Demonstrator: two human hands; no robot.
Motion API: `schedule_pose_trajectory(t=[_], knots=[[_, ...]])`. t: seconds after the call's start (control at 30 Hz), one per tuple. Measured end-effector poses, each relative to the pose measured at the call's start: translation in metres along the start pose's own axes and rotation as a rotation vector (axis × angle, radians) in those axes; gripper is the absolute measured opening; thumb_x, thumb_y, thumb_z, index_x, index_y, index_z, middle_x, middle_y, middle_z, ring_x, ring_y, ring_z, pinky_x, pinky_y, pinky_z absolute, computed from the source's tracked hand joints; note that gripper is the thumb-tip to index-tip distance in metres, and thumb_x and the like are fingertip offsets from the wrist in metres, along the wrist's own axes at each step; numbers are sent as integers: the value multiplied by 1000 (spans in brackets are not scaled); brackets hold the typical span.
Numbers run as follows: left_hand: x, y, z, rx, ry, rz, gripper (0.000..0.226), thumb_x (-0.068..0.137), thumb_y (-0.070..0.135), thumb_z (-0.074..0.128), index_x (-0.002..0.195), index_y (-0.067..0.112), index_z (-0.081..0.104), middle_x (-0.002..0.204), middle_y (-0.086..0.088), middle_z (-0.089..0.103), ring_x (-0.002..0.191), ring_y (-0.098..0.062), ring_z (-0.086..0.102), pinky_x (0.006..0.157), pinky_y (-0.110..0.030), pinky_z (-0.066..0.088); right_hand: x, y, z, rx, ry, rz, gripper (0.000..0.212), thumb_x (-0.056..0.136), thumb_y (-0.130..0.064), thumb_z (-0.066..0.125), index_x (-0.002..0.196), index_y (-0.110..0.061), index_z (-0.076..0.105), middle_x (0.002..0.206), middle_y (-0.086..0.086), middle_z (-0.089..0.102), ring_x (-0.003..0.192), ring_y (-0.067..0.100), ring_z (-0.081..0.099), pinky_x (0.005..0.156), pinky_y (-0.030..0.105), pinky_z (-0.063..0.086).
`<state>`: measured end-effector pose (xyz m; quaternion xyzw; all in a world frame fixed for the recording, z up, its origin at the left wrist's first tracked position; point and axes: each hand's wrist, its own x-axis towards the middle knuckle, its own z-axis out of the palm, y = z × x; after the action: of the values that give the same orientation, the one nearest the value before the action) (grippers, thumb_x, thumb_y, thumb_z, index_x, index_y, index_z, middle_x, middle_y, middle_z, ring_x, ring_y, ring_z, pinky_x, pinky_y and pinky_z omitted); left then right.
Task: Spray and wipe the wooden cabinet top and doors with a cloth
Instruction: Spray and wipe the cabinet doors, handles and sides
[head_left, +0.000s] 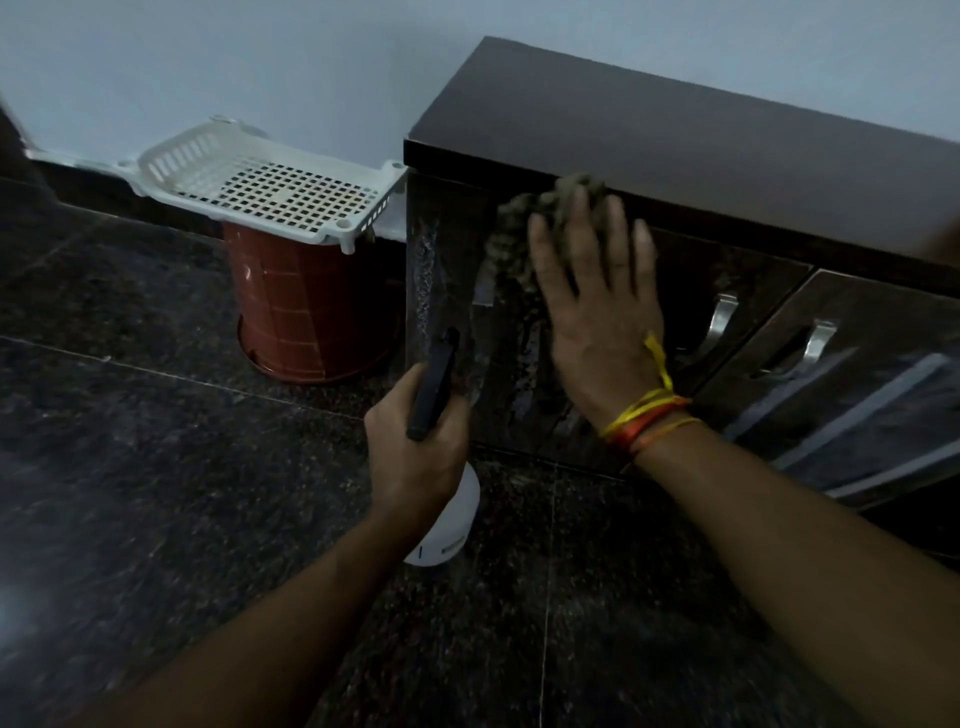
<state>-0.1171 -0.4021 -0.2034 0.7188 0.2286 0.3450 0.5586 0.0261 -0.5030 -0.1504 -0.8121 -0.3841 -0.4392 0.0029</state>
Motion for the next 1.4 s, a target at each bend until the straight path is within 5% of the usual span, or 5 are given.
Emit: schedule_pose_trajectory(t=[0.33, 0.67, 1.0, 1.23, 1.4], knots=[[2, -7, -16, 50, 12, -1, 23, 86, 1, 55, 68, 14, 52, 60, -24, 49, 55, -45, 46, 49, -46, 36, 34, -37, 6, 29, 50, -102, 56, 91, -2, 40, 145, -12, 33, 151, 17, 32, 137, 44, 28, 114, 50, 14], [2, -5, -18, -15, -3, 7, 18, 81, 18, 52, 76, 1, 54, 63, -26, 47, 54, -44, 46, 47, -51, 39, 28, -20, 0, -46, -6, -145, 56, 94, -5, 34, 149, -15, 25, 155, 14, 25, 141, 39, 24, 116, 47, 10], [6, -18, -34, 60, 29, 10, 26, 84, 12, 54, 67, 31, 52, 56, -15, 50, 52, -41, 48, 46, -47, 39, 43, -52, 14, -23, 56, -149, 55, 94, -4, 36, 148, -13, 28, 153, 13, 30, 139, 40, 27, 115, 48, 12], [7, -21, -42, 50, 43, -4, 24, 83, 11, 54, 65, 26, 51, 58, -19, 49, 54, -45, 48, 47, -51, 39, 8, -46, 27, -31, -112, -272, 59, 91, -7, 26, 149, -12, 19, 154, 12, 10, 140, 38, 11, 115, 44, -9], [8, -28, -46, 51, 47, -17, 34, 89, 3, 55, 67, 28, 52, 57, -16, 50, 56, -47, 48, 47, -49, 39, 45, -46, 9, -26, 50, -184, 54, 94, -3, 35, 148, -11, 28, 153, 15, 30, 139, 39, 27, 115, 48, 12]])
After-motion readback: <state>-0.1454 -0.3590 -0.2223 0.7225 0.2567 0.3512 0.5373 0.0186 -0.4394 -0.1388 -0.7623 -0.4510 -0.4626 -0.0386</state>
